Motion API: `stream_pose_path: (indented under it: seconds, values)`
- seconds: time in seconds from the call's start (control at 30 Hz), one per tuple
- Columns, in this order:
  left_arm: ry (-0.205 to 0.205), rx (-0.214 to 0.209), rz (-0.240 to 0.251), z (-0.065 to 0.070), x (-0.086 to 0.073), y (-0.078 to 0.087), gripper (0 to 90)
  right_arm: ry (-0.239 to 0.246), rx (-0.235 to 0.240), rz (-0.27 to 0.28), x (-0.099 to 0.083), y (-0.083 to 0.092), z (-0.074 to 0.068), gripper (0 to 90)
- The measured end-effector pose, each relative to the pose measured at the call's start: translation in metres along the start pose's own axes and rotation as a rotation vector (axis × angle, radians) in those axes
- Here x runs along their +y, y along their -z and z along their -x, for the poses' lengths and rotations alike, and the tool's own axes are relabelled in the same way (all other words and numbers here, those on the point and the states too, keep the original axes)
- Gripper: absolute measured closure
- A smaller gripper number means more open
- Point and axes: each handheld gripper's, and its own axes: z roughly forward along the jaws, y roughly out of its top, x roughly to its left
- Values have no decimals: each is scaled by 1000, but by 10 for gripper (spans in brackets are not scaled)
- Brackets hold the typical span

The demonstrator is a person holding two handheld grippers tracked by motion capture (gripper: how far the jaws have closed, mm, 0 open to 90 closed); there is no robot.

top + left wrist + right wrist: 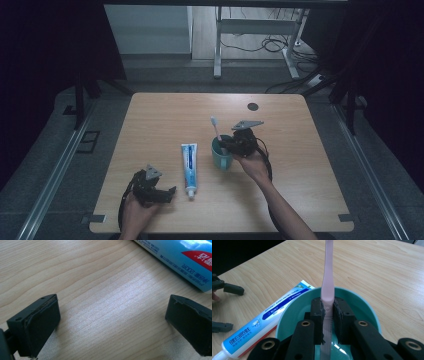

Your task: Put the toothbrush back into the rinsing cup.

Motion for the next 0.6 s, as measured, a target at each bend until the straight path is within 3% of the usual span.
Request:
stream_pose_path:
  seconds: [0.6]
  values:
    - [3,0,0,0,0,0,0,-13,10,-27,-5,-10,1,773]
